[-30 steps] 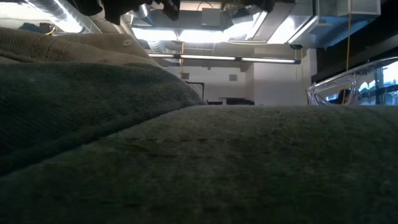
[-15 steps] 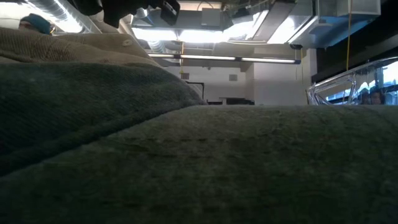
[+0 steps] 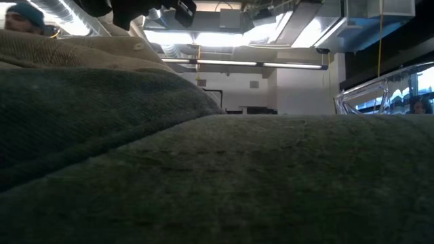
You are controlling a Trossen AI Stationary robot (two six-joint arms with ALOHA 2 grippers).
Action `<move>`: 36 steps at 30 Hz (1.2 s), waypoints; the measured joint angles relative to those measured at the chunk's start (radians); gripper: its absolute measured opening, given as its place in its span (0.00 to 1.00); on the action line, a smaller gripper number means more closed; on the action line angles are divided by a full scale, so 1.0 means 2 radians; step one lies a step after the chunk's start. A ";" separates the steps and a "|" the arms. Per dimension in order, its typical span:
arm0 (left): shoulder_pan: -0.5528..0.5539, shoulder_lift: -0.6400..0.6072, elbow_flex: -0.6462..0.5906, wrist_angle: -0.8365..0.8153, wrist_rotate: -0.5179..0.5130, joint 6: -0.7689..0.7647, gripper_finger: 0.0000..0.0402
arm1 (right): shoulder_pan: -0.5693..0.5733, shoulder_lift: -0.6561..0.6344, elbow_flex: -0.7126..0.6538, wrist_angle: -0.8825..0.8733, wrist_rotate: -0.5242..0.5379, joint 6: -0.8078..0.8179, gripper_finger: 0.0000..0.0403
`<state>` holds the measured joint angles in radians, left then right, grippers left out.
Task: Pick & Place hat
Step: Put the top black cap into the bottom transparent bin
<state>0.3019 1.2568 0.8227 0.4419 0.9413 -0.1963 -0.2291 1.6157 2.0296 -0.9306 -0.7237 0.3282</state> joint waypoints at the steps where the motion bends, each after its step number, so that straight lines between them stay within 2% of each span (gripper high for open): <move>1: 0.000 0.000 0.000 0.000 0.000 0.000 0.03 | 0.000 -0.001 0.000 0.000 -0.001 0.000 0.52; 5: 0.000 0.000 0.000 -0.002 0.000 0.000 0.03 | 0.001 -0.001 0.000 0.000 -0.003 0.000 0.49; 13: 0.000 0.000 0.000 -0.003 -0.010 0.000 0.03 | 0.001 -0.001 0.000 0.014 -0.015 -0.025 0.31; 21: 0.000 0.000 0.000 -0.003 -0.021 0.000 0.03 | 0.001 -0.001 0.000 0.018 -0.016 -0.025 0.20; 26: 0.000 0.000 0.000 -0.002 -0.022 0.000 0.05 | 0.001 -0.001 0.000 0.018 -0.016 -0.035 0.09; 31: 0.000 0.000 0.000 0.002 -0.030 0.000 0.08 | 0.001 -0.001 0.000 0.018 -0.015 -0.021 0.09; 36: 0.002 -0.001 0.000 0.002 -0.056 0.000 0.12 | 0.002 -0.002 0.000 0.004 0.010 0.016 0.09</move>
<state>0.3055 1.2556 0.8227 0.4454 0.8284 -0.1959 -0.2253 1.6111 2.0296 -0.9230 -0.7028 0.3594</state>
